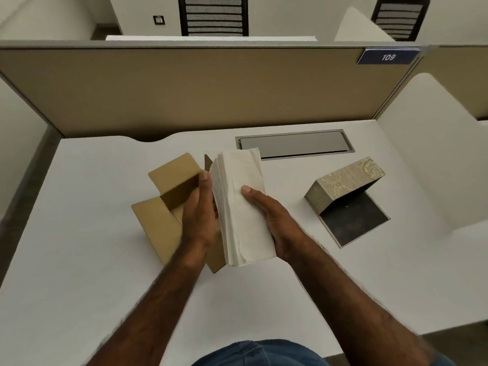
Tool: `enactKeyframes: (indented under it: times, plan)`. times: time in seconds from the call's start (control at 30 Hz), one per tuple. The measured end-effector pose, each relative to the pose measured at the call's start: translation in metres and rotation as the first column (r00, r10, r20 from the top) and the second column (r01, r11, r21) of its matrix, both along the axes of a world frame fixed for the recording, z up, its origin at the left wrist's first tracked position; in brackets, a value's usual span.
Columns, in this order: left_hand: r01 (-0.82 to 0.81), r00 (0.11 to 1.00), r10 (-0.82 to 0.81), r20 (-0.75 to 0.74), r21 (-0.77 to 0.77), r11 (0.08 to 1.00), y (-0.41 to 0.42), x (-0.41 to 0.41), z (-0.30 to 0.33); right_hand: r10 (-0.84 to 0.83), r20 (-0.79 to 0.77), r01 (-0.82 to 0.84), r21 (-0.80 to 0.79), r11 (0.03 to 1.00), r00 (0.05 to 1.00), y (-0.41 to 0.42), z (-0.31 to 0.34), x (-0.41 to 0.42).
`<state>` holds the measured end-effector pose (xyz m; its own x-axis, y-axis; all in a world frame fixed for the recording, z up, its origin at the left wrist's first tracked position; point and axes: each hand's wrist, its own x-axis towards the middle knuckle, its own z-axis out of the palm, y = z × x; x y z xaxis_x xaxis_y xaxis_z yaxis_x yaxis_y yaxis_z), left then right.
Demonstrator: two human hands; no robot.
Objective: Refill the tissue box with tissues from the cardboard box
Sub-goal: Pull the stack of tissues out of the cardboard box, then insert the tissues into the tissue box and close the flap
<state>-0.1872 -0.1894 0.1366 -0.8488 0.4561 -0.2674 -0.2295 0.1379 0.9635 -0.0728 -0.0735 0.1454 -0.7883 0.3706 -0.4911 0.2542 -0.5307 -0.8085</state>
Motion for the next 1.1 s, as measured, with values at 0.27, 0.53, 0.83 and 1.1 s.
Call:
enactKeyframes:
  times: [0.27, 0.53, 0.83, 1.1]
  plan:
    - [0.097, 0.994, -0.094, 0.056, -0.048, 0.994, 0.010, 0.026, 0.011, -0.037, 0.037, 0.036, 0.018, 0.999, 0.999, -0.016, 0.000, 0.032]
    - [0.167, 0.986, -0.166, 0.020, -0.025, 0.986, 0.019, 0.051, -0.002, -0.194, -0.013, 0.193, -0.040, 0.980, 0.981, -0.027, -0.009, 0.059]
    - [0.296, 0.955, -0.297, 0.019, 0.011, 0.955, 0.059, 0.089, 0.005, -0.277, -0.060, 0.277, -0.015, 0.961, 0.959, 0.002, -0.032, 0.111]
    - [0.424, 0.905, -0.422, 0.052, -0.031, 0.905, 0.119, 0.134, 0.007, -0.271, -0.065, 0.272, 0.020, 0.962, 0.960, 0.065, -0.046, 0.167]
